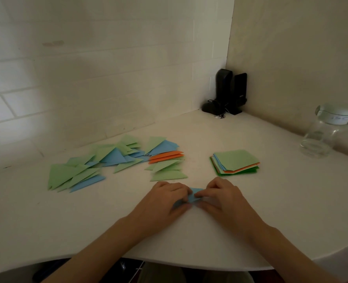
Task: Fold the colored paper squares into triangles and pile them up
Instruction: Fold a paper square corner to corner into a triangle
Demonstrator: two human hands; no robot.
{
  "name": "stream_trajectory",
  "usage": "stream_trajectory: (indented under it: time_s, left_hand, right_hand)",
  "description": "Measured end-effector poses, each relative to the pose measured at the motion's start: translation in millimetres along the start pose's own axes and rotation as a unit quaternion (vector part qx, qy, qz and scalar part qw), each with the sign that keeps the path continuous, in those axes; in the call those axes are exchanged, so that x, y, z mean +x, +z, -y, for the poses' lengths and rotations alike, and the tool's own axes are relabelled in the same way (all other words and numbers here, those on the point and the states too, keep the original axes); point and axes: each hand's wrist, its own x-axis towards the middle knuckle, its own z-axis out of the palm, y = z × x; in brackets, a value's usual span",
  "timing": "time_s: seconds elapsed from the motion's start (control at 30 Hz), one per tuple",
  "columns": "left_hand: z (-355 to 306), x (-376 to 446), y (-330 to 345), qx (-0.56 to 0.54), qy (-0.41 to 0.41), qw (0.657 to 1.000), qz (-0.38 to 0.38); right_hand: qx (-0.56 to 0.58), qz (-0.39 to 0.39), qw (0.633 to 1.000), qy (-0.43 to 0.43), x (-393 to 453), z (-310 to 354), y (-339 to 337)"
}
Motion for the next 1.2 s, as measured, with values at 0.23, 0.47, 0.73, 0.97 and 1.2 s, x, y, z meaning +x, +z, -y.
stream_trajectory:
  time_s: [0.23,0.47,0.73,0.97,1.2]
  left_hand:
    - [21.8,-11.1,3.5,-0.018,-0.042,0.994,-0.100]
    - [13.3,-7.1,0.5,-0.088,-0.224,0.963,-0.124]
    - [7.4,0.0,11.0,0.058,-0.244,0.962,-0.110]
    - [5.0,1.8,1.1,0.059,-0.283,0.956,-0.048]
    - [14.3,-7.2,-10.8,0.014,-0.314,0.949,-0.040]
  right_hand:
    - [0.005,-0.041,0.999,0.031,6.6,6.1,5.7]
    - [0.028,-0.059,0.994,0.088,16.3,11.5,15.5]
    - [-0.022,-0.064,0.990,0.122,20.5,17.4,19.3]
    - [-0.036,-0.027,0.985,0.166,25.2,19.9,12.9]
    - [0.038,0.001,0.984,0.172,24.9,14.1,8.0]
